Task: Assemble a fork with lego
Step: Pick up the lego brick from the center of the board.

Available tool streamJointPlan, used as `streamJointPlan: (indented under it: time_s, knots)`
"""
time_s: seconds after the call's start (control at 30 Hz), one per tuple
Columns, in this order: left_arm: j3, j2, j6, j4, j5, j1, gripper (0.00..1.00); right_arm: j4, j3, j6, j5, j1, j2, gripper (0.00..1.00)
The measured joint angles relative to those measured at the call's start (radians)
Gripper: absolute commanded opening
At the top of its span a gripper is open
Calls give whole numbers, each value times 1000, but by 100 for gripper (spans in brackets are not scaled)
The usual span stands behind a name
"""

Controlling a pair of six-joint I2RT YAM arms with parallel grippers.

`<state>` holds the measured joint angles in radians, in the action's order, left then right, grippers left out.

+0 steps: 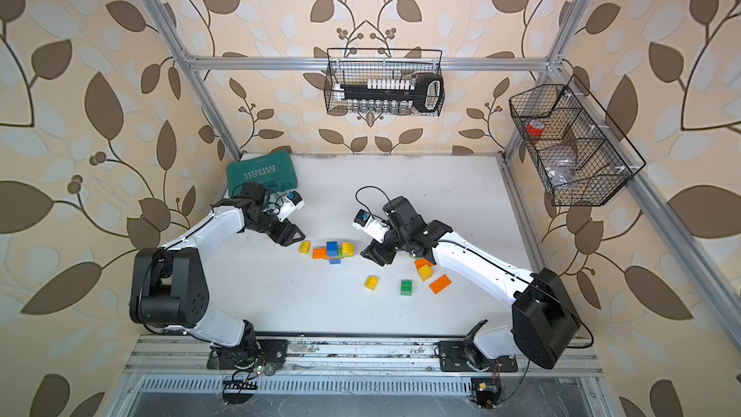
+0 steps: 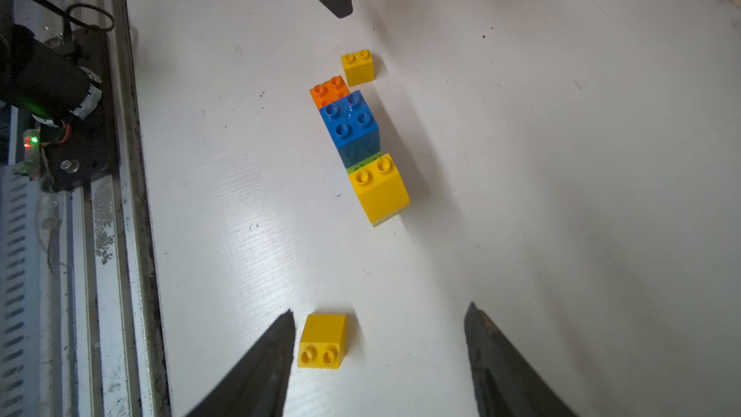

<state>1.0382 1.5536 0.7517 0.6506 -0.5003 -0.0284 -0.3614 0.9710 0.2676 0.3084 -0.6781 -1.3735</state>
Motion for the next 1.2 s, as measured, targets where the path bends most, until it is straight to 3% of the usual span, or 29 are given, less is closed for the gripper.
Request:
streamJointPlan:
  time_s: [0.33,0.67,1.07,1.2]
  knots:
    - [64,132,333,111,-14,0,66,76,-61,-84,64,1,24,70]
    - [64,185,551,116,34,30,65,108,-64,-107,112,5,11,70]
    - [84,288,615,100,63,94,44,116,-65,-108,138,11,-42,71]
    - [84,290,613,90,64,95,42,119,-65,-110,146,13,-49,71]
